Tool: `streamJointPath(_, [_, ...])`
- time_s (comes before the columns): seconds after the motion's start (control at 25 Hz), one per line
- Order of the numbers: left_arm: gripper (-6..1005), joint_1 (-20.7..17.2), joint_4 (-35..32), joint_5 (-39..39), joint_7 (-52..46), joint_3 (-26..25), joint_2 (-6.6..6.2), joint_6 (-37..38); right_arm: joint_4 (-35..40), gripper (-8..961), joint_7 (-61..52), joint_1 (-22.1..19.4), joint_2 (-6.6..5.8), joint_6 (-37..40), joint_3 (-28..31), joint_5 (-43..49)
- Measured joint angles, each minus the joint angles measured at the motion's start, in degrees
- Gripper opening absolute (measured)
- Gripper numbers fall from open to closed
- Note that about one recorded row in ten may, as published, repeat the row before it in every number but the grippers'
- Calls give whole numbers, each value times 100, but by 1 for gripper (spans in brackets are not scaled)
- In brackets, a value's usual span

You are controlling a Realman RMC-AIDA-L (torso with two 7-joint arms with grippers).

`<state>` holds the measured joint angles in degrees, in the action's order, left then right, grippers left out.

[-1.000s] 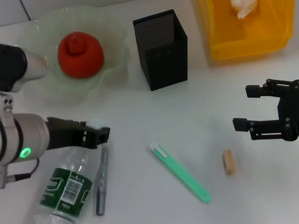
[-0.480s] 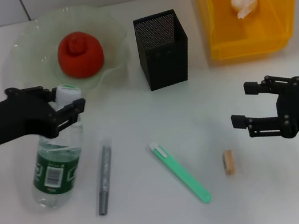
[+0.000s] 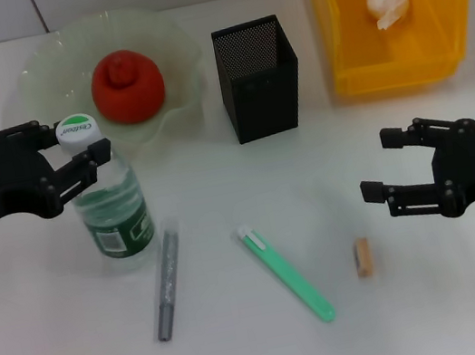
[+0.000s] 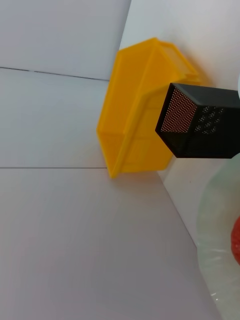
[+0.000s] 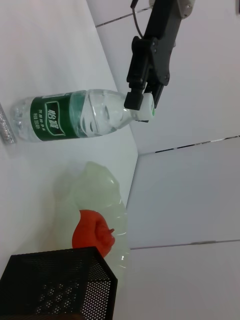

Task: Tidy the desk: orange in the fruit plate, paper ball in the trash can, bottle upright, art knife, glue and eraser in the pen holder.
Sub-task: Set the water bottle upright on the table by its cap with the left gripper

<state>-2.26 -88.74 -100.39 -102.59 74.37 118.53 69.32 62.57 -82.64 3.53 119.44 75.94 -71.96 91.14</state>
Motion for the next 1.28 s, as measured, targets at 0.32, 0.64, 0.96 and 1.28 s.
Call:
streamJointPath(0.32, [432, 143, 323, 210, 352, -209, 13, -1, -8, 827, -40, -25, -6, 8, 0, 0])
streamJointPath(0.64, [433, 187, 562, 576, 955, -332, 12, 7, -9, 826, -48, -8, -2, 9, -3, 0])
streamJointPath(0.96, [474, 397, 1259, 1168, 1744, -420, 25, -40, -9, 826, -58, 11, 0, 96, 8, 0])
streamJointPath(1.28, [515, 462, 1460, 1270, 1912, -371, 22, -231, -71, 827, -59, 21, -11, 141, 21, 50])
